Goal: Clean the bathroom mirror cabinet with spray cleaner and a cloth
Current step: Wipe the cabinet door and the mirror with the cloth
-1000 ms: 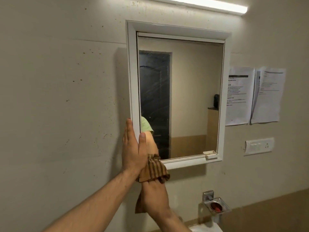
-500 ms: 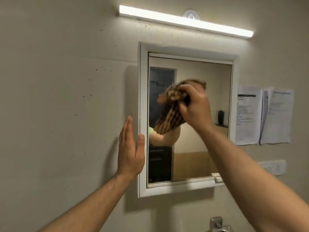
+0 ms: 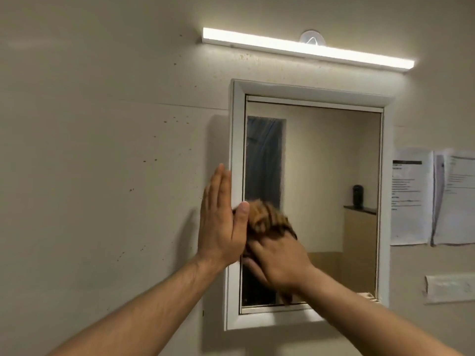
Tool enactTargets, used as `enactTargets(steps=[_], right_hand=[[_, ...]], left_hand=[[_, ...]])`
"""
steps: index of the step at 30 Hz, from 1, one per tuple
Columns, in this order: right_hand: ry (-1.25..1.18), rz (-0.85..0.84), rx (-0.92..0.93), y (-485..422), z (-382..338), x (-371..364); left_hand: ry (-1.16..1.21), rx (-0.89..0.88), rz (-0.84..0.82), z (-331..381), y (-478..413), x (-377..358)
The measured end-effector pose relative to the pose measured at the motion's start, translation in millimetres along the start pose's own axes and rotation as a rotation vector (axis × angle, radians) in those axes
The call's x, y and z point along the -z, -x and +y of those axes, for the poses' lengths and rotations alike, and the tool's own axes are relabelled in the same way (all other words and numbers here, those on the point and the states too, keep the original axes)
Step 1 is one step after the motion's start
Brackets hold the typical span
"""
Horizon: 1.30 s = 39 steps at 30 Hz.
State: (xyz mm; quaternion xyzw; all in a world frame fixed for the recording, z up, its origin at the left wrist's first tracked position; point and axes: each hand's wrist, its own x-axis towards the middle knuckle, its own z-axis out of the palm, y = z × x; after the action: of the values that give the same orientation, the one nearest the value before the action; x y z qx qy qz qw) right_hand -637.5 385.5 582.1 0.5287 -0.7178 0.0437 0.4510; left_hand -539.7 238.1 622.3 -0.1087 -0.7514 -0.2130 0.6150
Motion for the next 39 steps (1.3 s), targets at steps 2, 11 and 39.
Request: enactTargets(steps=[2, 11, 39], right_hand=[[-0.013, -0.155, 0.122, 40.4, -6.7, -11.1], [0.167, 0.256, -0.154, -79.9, 94.5, 88.3], [-0.152, 0.630, -0.443, -72.2, 110.1, 136.6]], left_hand=[[-0.026, -0.040, -0.020, 3.6, 2.2, -0.9], [-0.030, -0.011, 0.009, 7.9, -16.9, -12.9], [-0.245, -0.224, -0.128, 14.8, 2.8, -21.6]])
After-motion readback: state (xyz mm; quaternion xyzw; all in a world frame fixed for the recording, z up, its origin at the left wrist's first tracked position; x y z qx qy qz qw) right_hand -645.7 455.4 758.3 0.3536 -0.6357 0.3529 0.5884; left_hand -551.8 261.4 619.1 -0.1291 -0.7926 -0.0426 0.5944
